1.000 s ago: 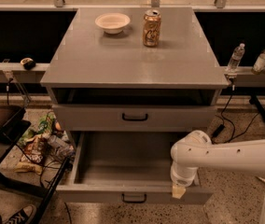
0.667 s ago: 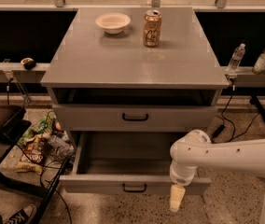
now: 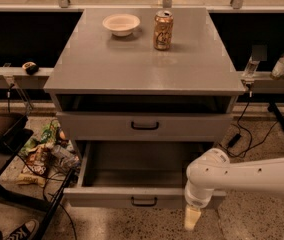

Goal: Open middle drawer

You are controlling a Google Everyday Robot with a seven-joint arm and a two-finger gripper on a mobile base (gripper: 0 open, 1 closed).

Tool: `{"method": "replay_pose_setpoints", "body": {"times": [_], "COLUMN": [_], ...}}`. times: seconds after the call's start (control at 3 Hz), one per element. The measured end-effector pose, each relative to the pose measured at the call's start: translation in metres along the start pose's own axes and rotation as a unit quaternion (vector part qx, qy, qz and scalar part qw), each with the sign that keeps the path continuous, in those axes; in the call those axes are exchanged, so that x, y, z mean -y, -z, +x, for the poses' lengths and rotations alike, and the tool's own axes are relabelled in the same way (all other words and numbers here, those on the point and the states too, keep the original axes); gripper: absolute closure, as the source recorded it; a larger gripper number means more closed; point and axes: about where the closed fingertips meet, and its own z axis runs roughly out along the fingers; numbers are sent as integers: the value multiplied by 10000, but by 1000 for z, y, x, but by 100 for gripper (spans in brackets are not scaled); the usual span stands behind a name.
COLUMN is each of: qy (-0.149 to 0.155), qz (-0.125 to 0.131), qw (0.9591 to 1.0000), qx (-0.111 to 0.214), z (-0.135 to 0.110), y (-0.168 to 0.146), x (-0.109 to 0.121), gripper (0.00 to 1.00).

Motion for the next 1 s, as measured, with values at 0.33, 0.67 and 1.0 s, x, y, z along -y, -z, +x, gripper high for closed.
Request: {"method": "replay_pose_setpoints", "body": {"times": [0.33,0.67,1.0], "qy": [-10,-10,-1], "qz": [-167,-167,-128], "qw": [9998,9998,9999], "qx": [145,144,52], "z": [13,13,21], "y": [-20,-16,-12], "x": [-33,-32,-54], "gripper": [42,66,89]}}
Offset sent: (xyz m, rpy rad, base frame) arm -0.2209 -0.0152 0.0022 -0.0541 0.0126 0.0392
